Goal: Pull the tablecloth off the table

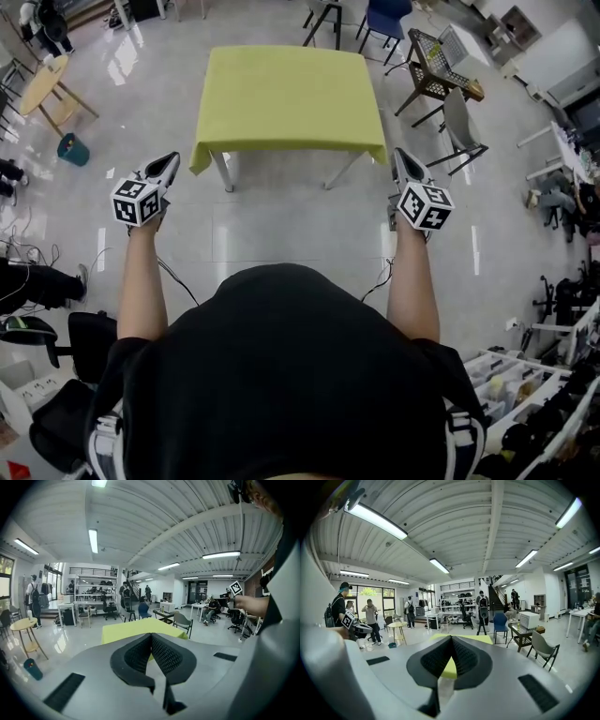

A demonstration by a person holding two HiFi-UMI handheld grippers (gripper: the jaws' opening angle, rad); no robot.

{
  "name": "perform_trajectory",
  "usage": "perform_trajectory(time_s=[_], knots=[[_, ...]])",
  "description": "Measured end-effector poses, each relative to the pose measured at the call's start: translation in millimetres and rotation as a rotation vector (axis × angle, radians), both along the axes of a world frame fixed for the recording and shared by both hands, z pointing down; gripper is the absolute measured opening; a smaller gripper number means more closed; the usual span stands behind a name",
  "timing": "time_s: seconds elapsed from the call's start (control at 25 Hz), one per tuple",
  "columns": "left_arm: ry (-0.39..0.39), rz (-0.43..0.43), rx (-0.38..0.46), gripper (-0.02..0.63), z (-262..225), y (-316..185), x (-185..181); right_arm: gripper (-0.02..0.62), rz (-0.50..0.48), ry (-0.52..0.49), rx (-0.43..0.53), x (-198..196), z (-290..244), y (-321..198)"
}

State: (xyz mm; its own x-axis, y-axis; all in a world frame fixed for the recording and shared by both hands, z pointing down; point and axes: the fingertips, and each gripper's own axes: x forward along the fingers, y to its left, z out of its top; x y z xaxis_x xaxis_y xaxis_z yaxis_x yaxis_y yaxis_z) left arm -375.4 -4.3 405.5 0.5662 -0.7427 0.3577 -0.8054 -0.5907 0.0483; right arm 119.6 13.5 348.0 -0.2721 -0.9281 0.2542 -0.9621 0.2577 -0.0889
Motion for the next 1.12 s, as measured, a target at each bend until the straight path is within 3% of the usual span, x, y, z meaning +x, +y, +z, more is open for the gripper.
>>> perform_trajectory(time_s=[0.28,0.56,1.12], knots=[[-0.004,0.035,-0.017,0.023,3,-37,-23,0.015,0.04,0.027,-0.03,-19,5,-21],[0.001,0.048,-0.014,0.023,1,-62,-33,0.015,0.084,0.019,-0.022,-11,1,-30],[-0.027,0.024,-0.032,0.023,14,-118,-13,0.015,0.074,-0.02,-0.05,30,27,-83]])
